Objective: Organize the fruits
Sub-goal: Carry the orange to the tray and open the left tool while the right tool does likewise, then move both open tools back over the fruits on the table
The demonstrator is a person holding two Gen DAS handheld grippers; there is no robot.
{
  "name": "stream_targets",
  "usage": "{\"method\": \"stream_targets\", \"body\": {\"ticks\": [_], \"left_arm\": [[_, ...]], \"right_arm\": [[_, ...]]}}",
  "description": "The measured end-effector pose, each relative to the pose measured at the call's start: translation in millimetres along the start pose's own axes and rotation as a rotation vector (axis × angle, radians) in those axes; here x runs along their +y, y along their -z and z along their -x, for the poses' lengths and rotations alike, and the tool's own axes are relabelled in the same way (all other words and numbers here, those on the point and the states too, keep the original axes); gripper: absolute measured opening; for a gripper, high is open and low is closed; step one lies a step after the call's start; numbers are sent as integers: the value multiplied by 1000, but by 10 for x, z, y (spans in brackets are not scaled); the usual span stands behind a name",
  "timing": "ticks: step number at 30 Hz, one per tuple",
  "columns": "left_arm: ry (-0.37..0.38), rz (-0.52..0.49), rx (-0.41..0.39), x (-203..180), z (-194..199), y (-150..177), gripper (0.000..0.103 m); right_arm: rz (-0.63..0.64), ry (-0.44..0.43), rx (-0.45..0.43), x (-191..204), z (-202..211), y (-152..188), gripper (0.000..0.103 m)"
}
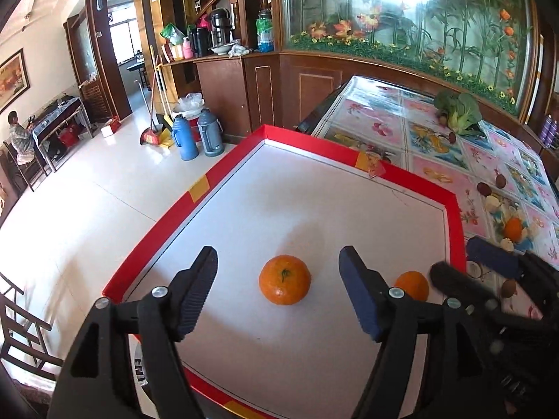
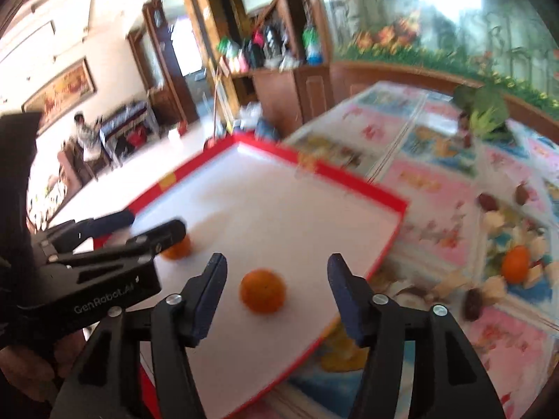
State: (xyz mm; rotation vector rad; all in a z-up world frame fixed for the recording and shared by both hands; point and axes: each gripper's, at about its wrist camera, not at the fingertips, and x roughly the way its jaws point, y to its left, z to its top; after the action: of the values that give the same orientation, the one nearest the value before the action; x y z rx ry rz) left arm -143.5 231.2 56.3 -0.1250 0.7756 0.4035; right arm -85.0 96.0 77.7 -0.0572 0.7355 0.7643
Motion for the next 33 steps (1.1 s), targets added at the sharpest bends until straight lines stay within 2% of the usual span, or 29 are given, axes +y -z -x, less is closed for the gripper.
{"method": "stream_targets", "body": {"ticks": [4,10,16,19,23,26,28,31,33], "left_arm": [[26,-34,-26,-158,133,-16,77],[111,-141,-41,-627,316,23,79],[203,-251,-15,-1109,438,127,79],[239,-310,0,-1337,498,212,79],[269,-354,20,-1512,537,299,79],[287,-372,32,-1591,546,332,79],[297,-385,40,-1640,549,360,79],[317,-399,59,-1715,533,397,79],[329,-412,72,-1775,527,428,79]], "right_arm": [[-46,62,-60,-284,164,-39,60],[-232,149,-117,-1039,514,-52,60],[-422,335,-204,-1950,1110,125,60],[-500,403,-230,-2286,1353,225,60],[-556,573,-268,-2685,1715,360,60],[-572,711,-246,-3012,1870,445,61],[-603,765,-215,-3244,1930,505,61],[-629,820,-130,-3570,1959,619,61],[-627,824,-84,-3703,1917,654,61]]}}
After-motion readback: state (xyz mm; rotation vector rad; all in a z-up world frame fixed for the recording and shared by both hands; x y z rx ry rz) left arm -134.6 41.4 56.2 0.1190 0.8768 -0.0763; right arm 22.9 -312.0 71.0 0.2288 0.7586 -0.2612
